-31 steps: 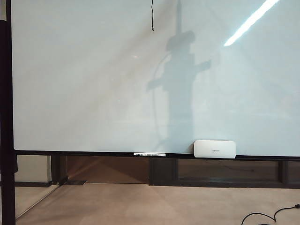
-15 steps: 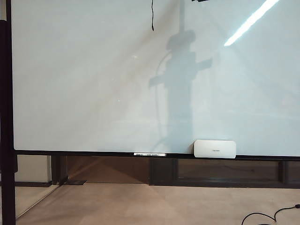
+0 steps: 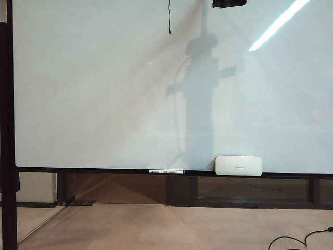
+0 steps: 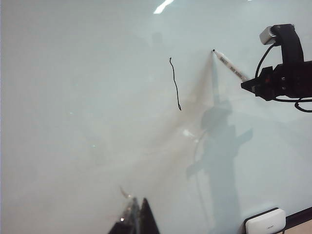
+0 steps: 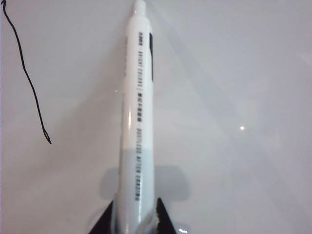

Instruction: Reach to the right to find the marker pen, pick it up, and write the number 16 on the whiteboard.

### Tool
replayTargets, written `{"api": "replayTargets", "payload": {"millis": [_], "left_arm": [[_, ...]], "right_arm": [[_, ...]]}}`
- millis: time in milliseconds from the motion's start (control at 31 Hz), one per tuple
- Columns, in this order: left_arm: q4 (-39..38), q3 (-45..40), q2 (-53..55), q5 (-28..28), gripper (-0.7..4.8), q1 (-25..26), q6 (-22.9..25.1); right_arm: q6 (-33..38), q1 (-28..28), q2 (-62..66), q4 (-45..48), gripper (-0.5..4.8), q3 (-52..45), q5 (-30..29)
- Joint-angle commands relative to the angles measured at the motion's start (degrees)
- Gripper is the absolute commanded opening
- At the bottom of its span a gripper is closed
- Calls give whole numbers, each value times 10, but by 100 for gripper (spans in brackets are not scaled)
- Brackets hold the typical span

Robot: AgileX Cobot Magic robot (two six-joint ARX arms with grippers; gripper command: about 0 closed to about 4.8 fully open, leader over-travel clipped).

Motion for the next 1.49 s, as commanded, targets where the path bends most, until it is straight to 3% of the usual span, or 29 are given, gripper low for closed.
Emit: {"api": "replayTargets", "payload": {"millis": [32, 1066, 1486], "left_arm": [[4, 2, -1, -1, -6, -1, 2], [15, 2, -1, -1, -6, -1, 17], [17, 3, -5, -2, -6, -1, 28]], "right_arm": [[-3, 1, -2, 13, -5, 3, 5], [-5, -1, 18, 23, -5, 4, 1], [-5, -2, 56, -1, -5, 54, -59]]}}
